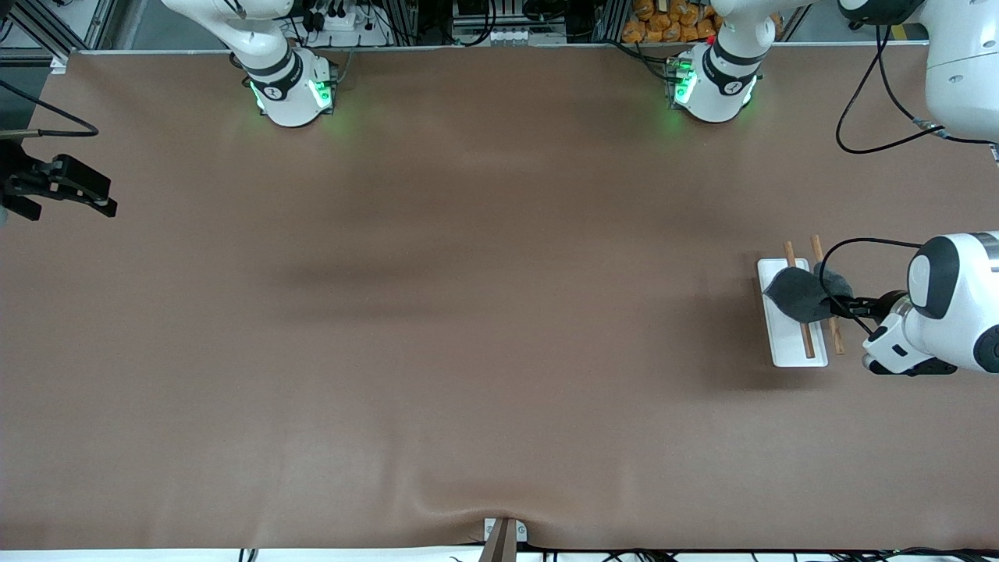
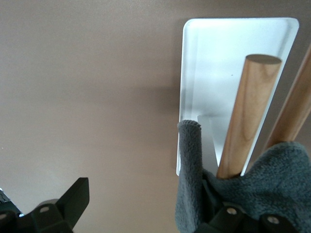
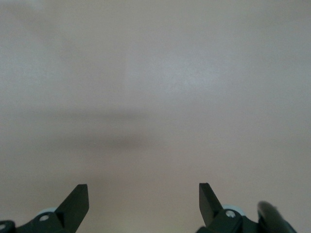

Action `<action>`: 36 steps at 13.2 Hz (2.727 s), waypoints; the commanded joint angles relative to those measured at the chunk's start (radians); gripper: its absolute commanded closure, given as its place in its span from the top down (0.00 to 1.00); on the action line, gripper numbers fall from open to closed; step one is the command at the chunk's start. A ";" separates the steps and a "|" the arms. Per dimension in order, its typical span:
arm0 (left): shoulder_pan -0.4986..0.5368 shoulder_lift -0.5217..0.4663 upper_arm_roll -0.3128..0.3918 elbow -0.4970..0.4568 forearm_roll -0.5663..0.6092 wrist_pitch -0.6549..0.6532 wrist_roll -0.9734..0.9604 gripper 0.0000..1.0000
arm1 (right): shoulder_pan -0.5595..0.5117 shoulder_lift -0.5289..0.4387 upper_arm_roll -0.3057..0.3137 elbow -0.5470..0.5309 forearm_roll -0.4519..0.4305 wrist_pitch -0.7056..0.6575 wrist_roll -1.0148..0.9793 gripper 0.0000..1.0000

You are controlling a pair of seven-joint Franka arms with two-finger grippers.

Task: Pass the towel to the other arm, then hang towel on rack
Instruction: 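Lower the towel over the wooden dowels with the left gripper, then open the left gripper to release the towel on the rack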

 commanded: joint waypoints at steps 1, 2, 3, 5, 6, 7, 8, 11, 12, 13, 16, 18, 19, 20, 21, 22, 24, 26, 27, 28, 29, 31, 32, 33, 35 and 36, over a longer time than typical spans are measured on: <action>0.004 0.004 -0.005 -0.006 0.014 0.011 0.012 1.00 | -0.008 0.000 0.010 0.003 0.002 -0.001 0.001 1.00; 0.010 0.004 -0.005 -0.006 0.014 0.013 0.012 1.00 | -0.008 0.000 0.010 0.003 0.002 -0.001 0.001 1.00; 0.018 0.007 -0.005 -0.006 0.014 0.016 0.012 1.00 | -0.008 0.000 0.010 0.003 0.005 -0.001 0.001 1.00; 0.019 0.009 -0.004 -0.005 0.014 0.020 0.022 1.00 | -0.008 0.000 0.010 0.003 0.008 -0.004 0.001 1.00; 0.022 0.009 -0.004 -0.005 0.014 0.031 0.041 1.00 | -0.007 0.000 0.010 0.003 0.008 -0.003 0.002 1.00; 0.025 0.009 -0.004 -0.005 0.014 0.040 0.055 1.00 | -0.008 0.000 0.010 0.003 0.008 -0.003 0.002 1.00; 0.030 0.009 -0.004 -0.003 0.015 0.040 0.065 1.00 | -0.008 0.000 0.010 0.003 0.008 -0.003 0.002 1.00; 0.033 0.009 -0.005 -0.003 0.047 0.056 0.085 1.00 | -0.008 0.000 0.010 0.003 0.008 -0.005 0.002 1.00; 0.033 0.007 -0.005 -0.003 0.049 0.057 0.087 1.00 | -0.008 0.000 0.010 0.003 0.009 -0.005 0.002 1.00; 0.035 0.007 -0.005 -0.002 0.049 0.057 0.091 1.00 | -0.008 0.000 0.010 0.003 0.009 -0.005 0.004 1.00; 0.036 0.007 -0.005 -0.001 0.049 0.063 0.091 1.00 | -0.008 0.000 0.010 0.003 0.009 -0.006 0.004 1.00; 0.029 0.004 -0.005 0.002 0.047 0.063 0.091 1.00 | -0.008 0.000 0.010 0.003 0.009 -0.005 0.004 1.00; 0.024 0.000 -0.005 0.002 0.046 0.063 0.088 1.00 | -0.008 0.000 0.010 0.003 0.009 -0.005 0.004 1.00; 0.024 -0.003 -0.005 0.014 0.044 0.063 0.091 1.00 | -0.008 0.000 0.010 0.003 0.009 -0.006 0.004 1.00; 0.024 -0.002 -0.005 0.032 0.044 0.063 0.093 1.00 | -0.008 0.000 0.010 0.003 0.009 -0.005 0.004 1.00; 0.027 -0.003 -0.005 0.035 0.044 0.063 0.095 1.00 | -0.008 0.000 0.010 0.003 0.009 -0.006 0.004 1.00; 0.030 -0.005 -0.005 0.041 0.043 0.063 0.095 1.00 | -0.010 0.000 0.010 0.003 0.009 -0.005 0.004 1.00; 0.036 -0.011 -0.007 0.051 0.038 0.060 0.096 1.00 | -0.010 0.000 0.010 0.003 0.009 -0.006 0.004 1.00; 0.036 -0.026 -0.009 0.051 0.035 0.060 0.096 1.00 | -0.010 0.000 0.010 0.001 0.009 -0.006 0.004 1.00; 0.036 -0.040 -0.016 0.051 0.034 0.054 0.095 1.00 | -0.010 0.001 0.009 0.003 0.009 -0.006 0.004 1.00; 0.030 -0.058 -0.018 0.051 0.028 0.053 0.095 1.00 | -0.010 0.000 0.009 0.001 0.009 -0.006 0.004 1.00; 0.030 -0.095 -0.018 0.051 -0.041 0.050 0.091 1.00 | -0.010 0.001 0.009 0.001 0.009 -0.006 0.004 1.00; 0.032 -0.117 -0.018 0.051 -0.072 0.042 0.091 1.00 | -0.010 0.001 0.009 0.001 0.009 -0.008 0.004 1.00; 0.027 -0.137 -0.018 0.051 -0.087 0.022 0.091 1.00 | -0.011 0.001 0.009 0.001 0.009 -0.008 0.004 1.00; 0.022 -0.187 -0.031 0.051 -0.110 -0.001 0.088 1.00 | -0.010 0.001 0.009 0.001 0.009 -0.008 0.004 1.00; 0.024 -0.219 -0.051 0.049 -0.121 -0.015 0.087 1.00 | -0.010 0.001 0.009 0.003 0.009 -0.006 0.004 1.00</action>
